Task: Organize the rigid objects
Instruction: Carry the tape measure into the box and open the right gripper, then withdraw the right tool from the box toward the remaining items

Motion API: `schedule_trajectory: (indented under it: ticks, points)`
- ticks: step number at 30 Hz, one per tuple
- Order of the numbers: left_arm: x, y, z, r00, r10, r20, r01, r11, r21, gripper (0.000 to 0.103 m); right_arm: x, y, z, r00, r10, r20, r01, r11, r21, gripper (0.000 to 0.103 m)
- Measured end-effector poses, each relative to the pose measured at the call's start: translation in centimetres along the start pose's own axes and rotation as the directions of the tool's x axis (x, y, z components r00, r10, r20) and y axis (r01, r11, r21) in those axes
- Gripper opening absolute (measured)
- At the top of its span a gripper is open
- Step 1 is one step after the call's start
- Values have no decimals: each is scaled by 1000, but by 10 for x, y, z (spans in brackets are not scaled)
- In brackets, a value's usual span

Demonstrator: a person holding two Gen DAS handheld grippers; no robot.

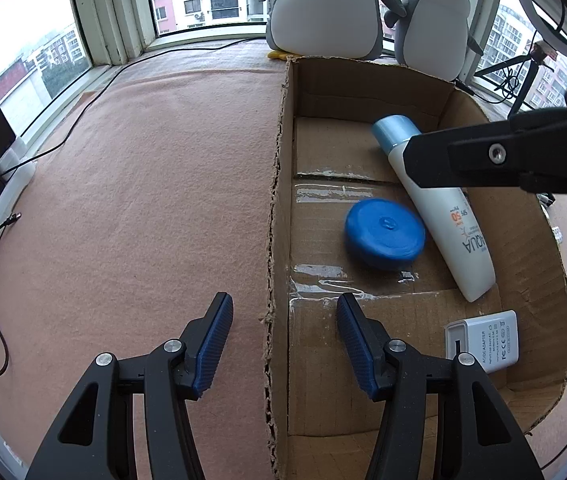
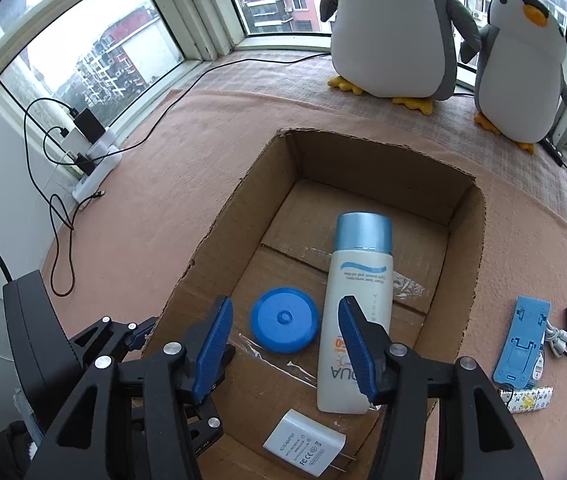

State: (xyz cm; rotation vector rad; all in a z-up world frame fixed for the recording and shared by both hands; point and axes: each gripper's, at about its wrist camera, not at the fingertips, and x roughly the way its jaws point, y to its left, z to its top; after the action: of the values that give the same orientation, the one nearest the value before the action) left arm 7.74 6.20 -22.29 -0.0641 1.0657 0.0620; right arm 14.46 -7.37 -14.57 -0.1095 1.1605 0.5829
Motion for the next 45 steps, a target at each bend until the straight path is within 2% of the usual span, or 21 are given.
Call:
schedule_trajectory:
  ticks: [18,26,35,41,45]
  points:
    - [-1,-3,-1,1000,9,1,-9,1000,9,58,-23,-17,-7,999,1,46,-4,998,58,51]
    - [-1,-4,-1,1000,10,1,-10,1000,9,58,-54,-39,-19,996,-11,86,3,995,98,51]
    - [-1,-5,-1,1000,8,0,-8,1000,8,58,-87,-100,-42,992,-71,102,49,978,204,51]
    - [-1,-5,-1,1000,8,1,-8,1000,9,58,-84,-158,-49,996,-34,84,1,933,359,51]
    - [-1,-5,-1,1000,9,0,-9,1000,10,58,-77,-182,-49,996,-17,83,-20,905,424,51]
